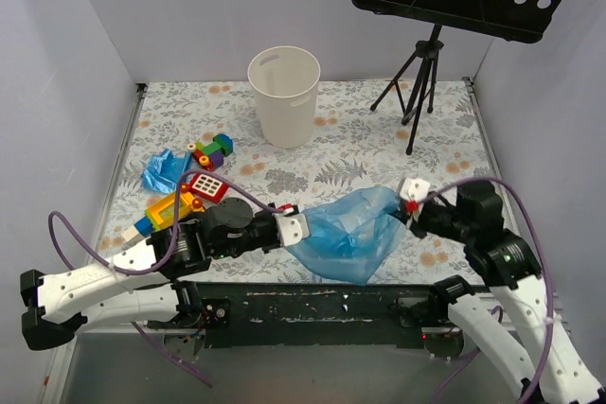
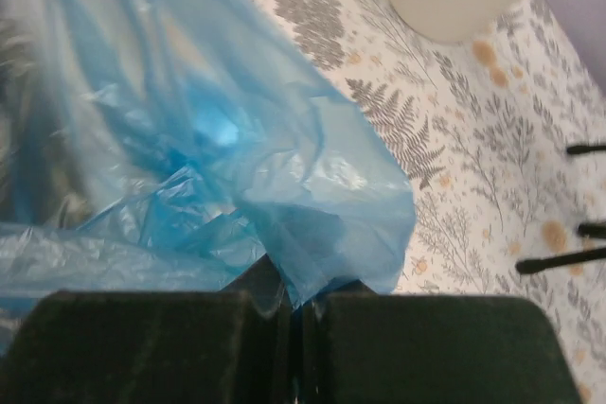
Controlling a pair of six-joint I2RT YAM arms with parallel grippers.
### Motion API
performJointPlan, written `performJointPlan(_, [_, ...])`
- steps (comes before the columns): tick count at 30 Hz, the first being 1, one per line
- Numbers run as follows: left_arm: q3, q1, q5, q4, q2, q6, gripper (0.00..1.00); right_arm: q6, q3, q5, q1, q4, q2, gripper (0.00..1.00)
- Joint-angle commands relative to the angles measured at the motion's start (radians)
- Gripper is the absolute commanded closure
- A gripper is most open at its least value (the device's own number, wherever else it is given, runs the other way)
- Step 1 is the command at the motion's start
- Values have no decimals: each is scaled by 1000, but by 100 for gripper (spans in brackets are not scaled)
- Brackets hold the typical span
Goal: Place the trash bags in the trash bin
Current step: Unfold the trash bag at the center of the board.
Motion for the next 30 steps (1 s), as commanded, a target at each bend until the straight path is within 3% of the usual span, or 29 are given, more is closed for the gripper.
performJointPlan(1, [-21,13,-315,90,45,-126,100,244,65,258,-3,278,201,99])
performJointPlan(4, [87,143,-355,162,161,-134,100,226,191,294,-3,415,392,99])
performJointPlan(8, [415,404,-462,300,434,-189,100,197,526,381,-3,574,681,99])
performJointPlan(11, [826,539,-467,417,656,-188,100,120,792,449,-3,775,847,99])
performJointPlan(13, [1168,555,-429,480,819,-156,100,77,991,466,-3,904,944,99])
performJointPlan(15, [1633,552,-298,535,988,-132,100,43,1236,458,-3,1016,1047,99])
performJointPlan(17, [1821,528,-114,733,1097,-81,100,14,1448,406,-1,1134,1116,99])
performJointPlan(19, [1663,401,96,1048,1056,225,100,-30,1562,342,8,1245,1165,99])
performJointPlan(21, [1439,293,271,1175,968,480,100,-100,1506,271,22,1288,1104,99])
performJointPlan(23, [1165,232,321,1224,856,544,100,-136,1193,251,23,1323,935,99])
performJointPlan(25, [835,207,259,1218,710,533,100,-211,747,231,23,1308,725,99])
performJointPlan(27, [411,208,174,1146,476,529,100,-288,226,216,23,1137,507,99])
performJointPlan(28, [161,208,162,1068,365,509,100,-326,56,172,23,933,392,99])
performJointPlan(29, [-37,208,250,856,205,525,100,-390,-40,83,23,691,283,99])
performJointPlan(30, [-200,204,401,470,48,668,100,-514,-92,-35,23,304,204,99])
